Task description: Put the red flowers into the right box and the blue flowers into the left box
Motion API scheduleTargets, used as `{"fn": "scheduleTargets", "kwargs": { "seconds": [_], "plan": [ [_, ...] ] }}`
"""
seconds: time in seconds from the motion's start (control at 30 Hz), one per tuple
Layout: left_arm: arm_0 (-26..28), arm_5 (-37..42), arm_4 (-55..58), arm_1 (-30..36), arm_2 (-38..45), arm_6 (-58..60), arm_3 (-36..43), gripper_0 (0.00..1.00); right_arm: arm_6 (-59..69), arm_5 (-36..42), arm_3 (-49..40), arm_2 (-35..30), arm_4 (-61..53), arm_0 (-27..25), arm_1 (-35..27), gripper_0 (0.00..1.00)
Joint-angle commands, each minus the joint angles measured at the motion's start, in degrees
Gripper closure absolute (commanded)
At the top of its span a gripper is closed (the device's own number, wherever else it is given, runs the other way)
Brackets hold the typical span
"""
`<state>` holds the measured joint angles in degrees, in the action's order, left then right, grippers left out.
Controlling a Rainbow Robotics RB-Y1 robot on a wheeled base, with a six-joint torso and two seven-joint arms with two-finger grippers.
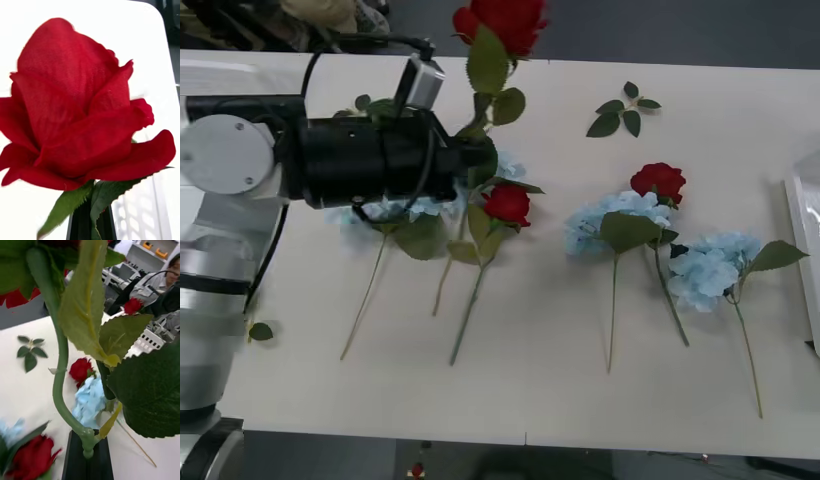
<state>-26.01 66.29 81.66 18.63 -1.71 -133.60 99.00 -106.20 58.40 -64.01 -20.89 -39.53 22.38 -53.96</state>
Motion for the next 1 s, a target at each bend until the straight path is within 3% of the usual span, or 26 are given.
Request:
{"fn": "scheduleTargets", "kwargs": {
  "seconds": [0.03,0.07,0.13,0.23,0.3,0.43,0.6,1.0],
  "plan": [
    [-1.76,-9.42,-1.24,-1.05,-9.10,-2.37,5.07,1.00,-1.46,-3.47,1.87,2.17,0.51,0.30,-1.59,1.00],
    [-1.76,-11.88,-1.24,-1.05,-10.86,-2.37,5.24,1.00,-1.46,-3.74,2.22,2.26,0.51,0.39,-1.59,1.00],
    [-1.76,-18.03,-1.07,-1.23,-14.72,-2.37,5.94,1.00,-1.64,-3.82,2.93,2.26,0.42,0.39,-1.67,0.64],
    [-1.85,-23.57,-0.71,-1.32,-18.59,-2.54,6.38,1.00,-2.25,-3.82,3.45,2.26,-0.10,0.65,-1.59,0.24],
    [-2.11,-24.27,-0.10,-1.49,-19.56,-2.63,6.91,1.00,-2.96,-3.82,3.45,2.34,-0.63,0.74,-1.59,0.15],
    [-2.90,-24.45,1.75,-2.81,-21.05,-2.63,7.44,1.00,-6.12,-3.74,3.45,2.52,-2.65,0.83,-1.59,0.07],
    [-3.16,-27.61,2.01,-4.57,-23.78,-2.54,6.82,1.00,-13.77,-2.07,3.45,1.55,-7.22,0.92,-1.67,0.06],
    [-3.52,-28.14,2.10,-6.24,-24.30,-2.72,4.36,1.00,-41.54,15.78,1.70,-7.15,-37.19,0.48,-1.67,0.06]
  ]
}}
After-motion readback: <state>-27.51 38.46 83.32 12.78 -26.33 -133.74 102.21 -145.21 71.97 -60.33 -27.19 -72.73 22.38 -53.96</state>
